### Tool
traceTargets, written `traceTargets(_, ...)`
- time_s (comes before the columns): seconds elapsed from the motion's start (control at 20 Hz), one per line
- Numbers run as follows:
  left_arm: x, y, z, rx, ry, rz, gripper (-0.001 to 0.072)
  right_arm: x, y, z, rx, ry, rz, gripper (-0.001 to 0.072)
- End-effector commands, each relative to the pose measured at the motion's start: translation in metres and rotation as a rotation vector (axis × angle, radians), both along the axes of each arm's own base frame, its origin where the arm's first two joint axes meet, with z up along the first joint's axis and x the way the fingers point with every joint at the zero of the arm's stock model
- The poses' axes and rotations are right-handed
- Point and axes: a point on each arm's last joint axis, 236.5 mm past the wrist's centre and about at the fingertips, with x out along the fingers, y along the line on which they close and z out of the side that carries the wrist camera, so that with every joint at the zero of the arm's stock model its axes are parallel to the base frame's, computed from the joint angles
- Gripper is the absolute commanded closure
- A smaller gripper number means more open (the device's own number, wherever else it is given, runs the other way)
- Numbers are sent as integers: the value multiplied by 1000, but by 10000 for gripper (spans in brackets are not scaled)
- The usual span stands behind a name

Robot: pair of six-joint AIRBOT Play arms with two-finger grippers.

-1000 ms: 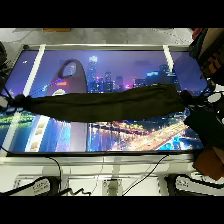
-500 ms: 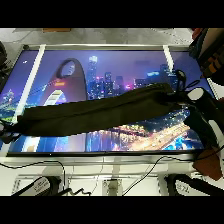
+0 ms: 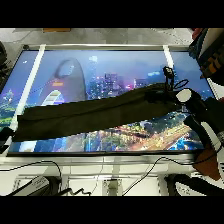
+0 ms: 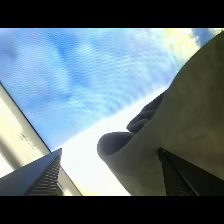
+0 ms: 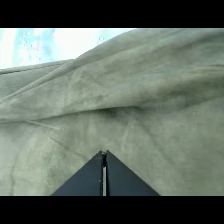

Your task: Fold the clothes and pants, and hang the long-sleeved shirts on hangers.

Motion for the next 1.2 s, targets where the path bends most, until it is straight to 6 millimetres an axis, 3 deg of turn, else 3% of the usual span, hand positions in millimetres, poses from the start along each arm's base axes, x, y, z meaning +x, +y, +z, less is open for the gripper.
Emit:
traceTargets(0.0,11,-7,3,-162,-187,-22,16,3,2,3,-1,-18,-2,671)
traceTargets(0.15,15,-26,-25,-296,-186,-45,4,7,1,5,9,-31,-20,671)
traceTargets(0.35,59,-35,-25,-321,-344,-106,6,6,5,7,38,-25,-25,672)
traceTargets(0.55,93,-40,-40,-240,-336,-122,38,5,18,13,108,-13,-30,671)
traceTargets(0.6,102,-40,-41,-200,-329,-134,152,3,24,13,111,-12,-20,672)
traceTargets(0.7,121,-41,-38,-130,-330,-166,451,-2,38,13,110,-14,13,672)
traceTargets(0.75,130,-43,-32,-115,-340,-190,611,-3,46,15,111,-23,25,672)
traceTargets(0.8,140,-45,-23,-100,-355,-216,684,-2,54,18,112,-42,36,672)
traceTargets(0.95,172,-51,27,-21,-435,-326,684,4,79,29,123,-119,51,673)
traceTargets(1.15,205,-87,125,107,-575,-539,684,23,128,45,170,-157,88,675)
